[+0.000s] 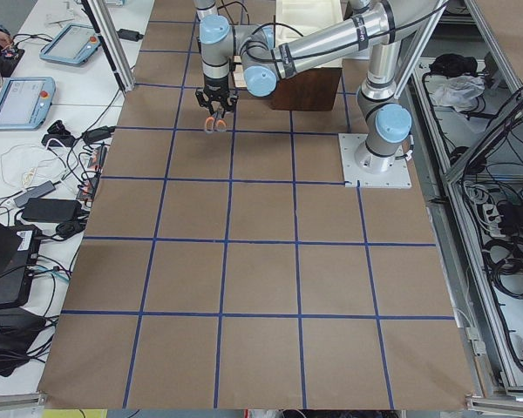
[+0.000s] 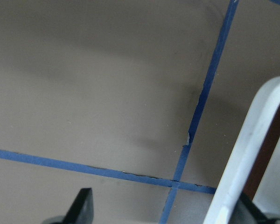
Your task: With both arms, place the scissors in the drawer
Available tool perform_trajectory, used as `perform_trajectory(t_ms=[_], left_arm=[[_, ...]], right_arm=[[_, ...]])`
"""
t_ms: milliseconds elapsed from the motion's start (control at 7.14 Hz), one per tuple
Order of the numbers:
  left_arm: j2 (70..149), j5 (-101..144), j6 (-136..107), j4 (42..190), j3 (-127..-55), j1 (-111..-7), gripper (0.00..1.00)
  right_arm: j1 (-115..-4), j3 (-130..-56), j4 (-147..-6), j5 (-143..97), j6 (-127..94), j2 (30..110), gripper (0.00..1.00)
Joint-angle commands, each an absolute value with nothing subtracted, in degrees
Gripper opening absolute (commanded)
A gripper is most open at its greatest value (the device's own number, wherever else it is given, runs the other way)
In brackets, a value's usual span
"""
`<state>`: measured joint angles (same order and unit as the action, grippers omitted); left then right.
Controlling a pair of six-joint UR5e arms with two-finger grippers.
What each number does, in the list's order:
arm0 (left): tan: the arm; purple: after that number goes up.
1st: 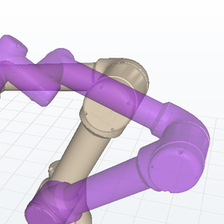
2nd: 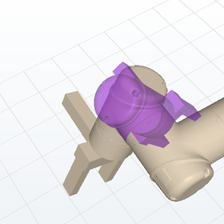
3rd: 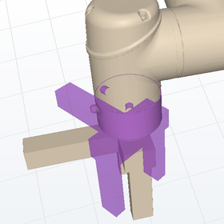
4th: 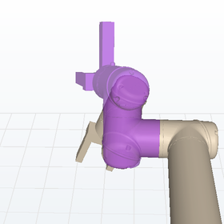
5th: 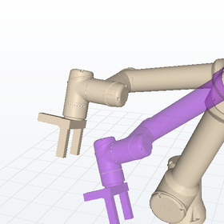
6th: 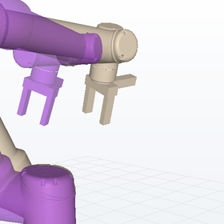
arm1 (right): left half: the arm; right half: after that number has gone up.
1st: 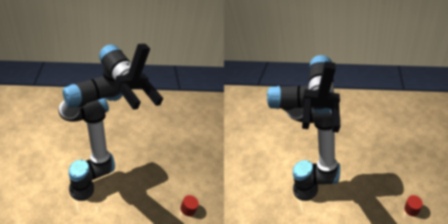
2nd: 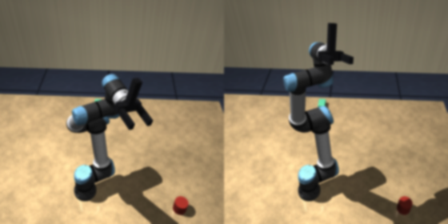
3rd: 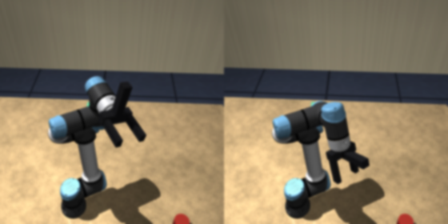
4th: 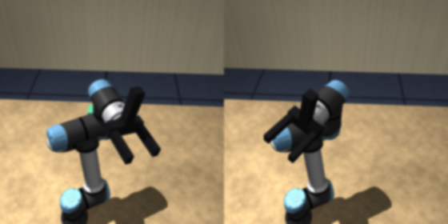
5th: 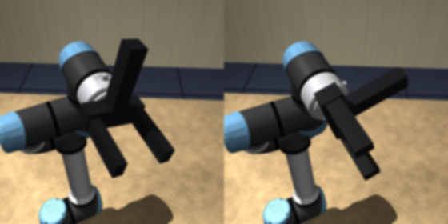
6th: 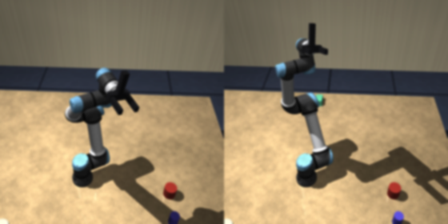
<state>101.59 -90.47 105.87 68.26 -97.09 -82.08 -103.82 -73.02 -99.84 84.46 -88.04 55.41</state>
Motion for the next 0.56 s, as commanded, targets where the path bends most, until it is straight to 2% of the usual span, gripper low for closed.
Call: perform_trajectory(t_ms=[0,420], left_arm=[[100.3,-90.5,100.6,70.8,-97.0,-85.3,0.0],[99.8,-90.5,97.6,71.4,-97.0,-86.7,0.0]], right_arm=[[-103.7,-72.9,-99.8,84.5,-87.9,55.3,1.0],[-103.7,-71.1,-99.8,84.3,-87.9,54.6,1.0]])
